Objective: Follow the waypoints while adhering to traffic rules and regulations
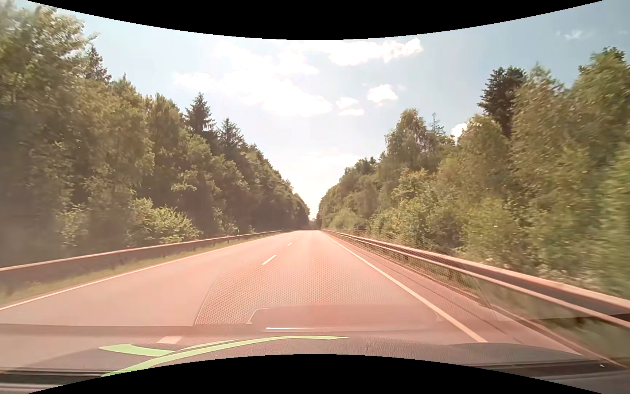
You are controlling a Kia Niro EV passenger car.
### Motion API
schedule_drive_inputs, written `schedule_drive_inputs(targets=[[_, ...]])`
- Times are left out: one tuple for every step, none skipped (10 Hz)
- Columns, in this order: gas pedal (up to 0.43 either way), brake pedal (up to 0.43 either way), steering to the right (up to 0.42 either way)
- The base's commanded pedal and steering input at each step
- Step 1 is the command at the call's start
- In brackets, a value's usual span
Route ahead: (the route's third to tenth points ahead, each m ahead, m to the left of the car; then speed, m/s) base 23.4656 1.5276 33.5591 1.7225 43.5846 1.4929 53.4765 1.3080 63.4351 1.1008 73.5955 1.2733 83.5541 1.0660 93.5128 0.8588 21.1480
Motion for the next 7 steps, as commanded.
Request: schedule_drive_inputs(targets=[[0.157,0.000,0.000],[0.157,0.000,0.000],[0.157,0.000,0.000],[0.157,0.000,0.000],[0.157,0.000,0.000],[0.157,0.000,0.000],[0.157,0.000,0.000]])
